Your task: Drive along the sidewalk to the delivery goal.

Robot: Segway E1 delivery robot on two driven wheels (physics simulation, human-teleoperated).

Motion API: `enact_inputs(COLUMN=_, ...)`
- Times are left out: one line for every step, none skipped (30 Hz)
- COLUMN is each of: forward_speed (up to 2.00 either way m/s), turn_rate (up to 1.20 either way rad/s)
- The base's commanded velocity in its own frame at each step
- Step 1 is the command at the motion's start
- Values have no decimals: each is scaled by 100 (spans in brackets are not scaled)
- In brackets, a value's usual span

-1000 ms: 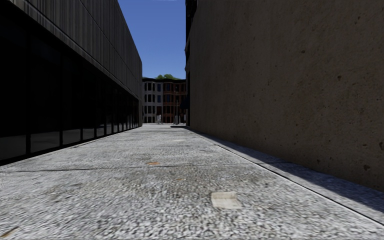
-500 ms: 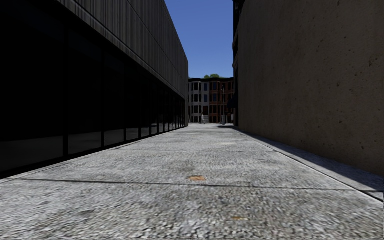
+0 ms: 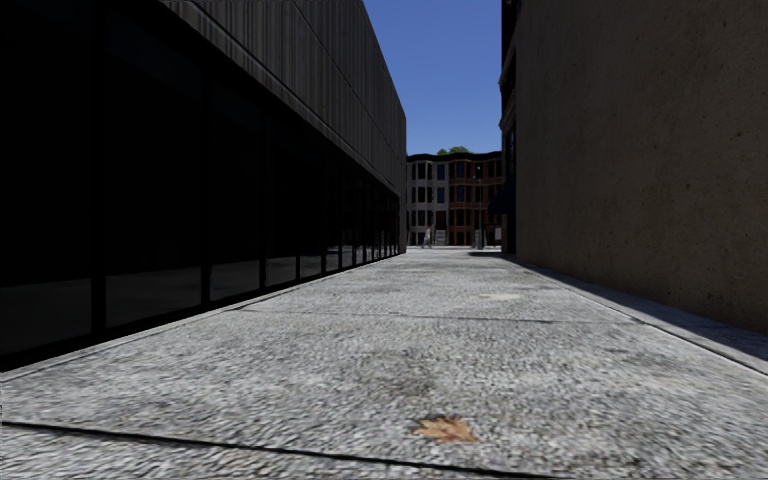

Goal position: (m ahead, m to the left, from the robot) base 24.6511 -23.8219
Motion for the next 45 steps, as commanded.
enact_inputs(forward_speed=200, turn_rate=0)
enact_inputs(forward_speed=200, turn_rate=-3)
enact_inputs(forward_speed=200, turn_rate=-16)
enact_inputs(forward_speed=200, turn_rate=-16)
enact_inputs(forward_speed=200, turn_rate=-23)
enact_inputs(forward_speed=200, turn_rate=-27)
enact_inputs(forward_speed=200, turn_rate=-28)
enact_inputs(forward_speed=200, turn_rate=-29)
enact_inputs(forward_speed=200, turn_rate=-29)
enact_inputs(forward_speed=200, turn_rate=-29)
enact_inputs(forward_speed=200, turn_rate=-29)
enact_inputs(forward_speed=200, turn_rate=-29)
enact_inputs(forward_speed=200, turn_rate=-29)
enact_inputs(forward_speed=200, turn_rate=-29)
enact_inputs(forward_speed=200, turn_rate=-29)
enact_inputs(forward_speed=200, turn_rate=-29)
enact_inputs(forward_speed=200, turn_rate=-29)
enact_inputs(forward_speed=200, turn_rate=-29)
enact_inputs(forward_speed=200, turn_rate=-29)
enact_inputs(forward_speed=200, turn_rate=-29)
enact_inputs(forward_speed=200, turn_rate=-29)
enact_inputs(forward_speed=200, turn_rate=-29)
enact_inputs(forward_speed=200, turn_rate=-26)
enact_inputs(forward_speed=200, turn_rate=-2)
enact_inputs(forward_speed=200, turn_rate=0)
enact_inputs(forward_speed=200, turn_rate=0)
enact_inputs(forward_speed=200, turn_rate=0)
enact_inputs(forward_speed=200, turn_rate=0)
enact_inputs(forward_speed=200, turn_rate=0)
enact_inputs(forward_speed=200, turn_rate=0)
enact_inputs(forward_speed=200, turn_rate=0)
enact_inputs(forward_speed=200, turn_rate=0)
enact_inputs(forward_speed=200, turn_rate=0)
enact_inputs(forward_speed=200, turn_rate=0)
enact_inputs(forward_speed=200, turn_rate=0)
enact_inputs(forward_speed=200, turn_rate=0)
enact_inputs(forward_speed=200, turn_rate=0)
enact_inputs(forward_speed=200, turn_rate=0)
enact_inputs(forward_speed=200, turn_rate=0)
enact_inputs(forward_speed=200, turn_rate=0)
enact_inputs(forward_speed=200, turn_rate=0)
enact_inputs(forward_speed=200, turn_rate=0)
enact_inputs(forward_speed=200, turn_rate=0)
enact_inputs(forward_speed=200, turn_rate=0)
enact_inputs(forward_speed=200, turn_rate=0)
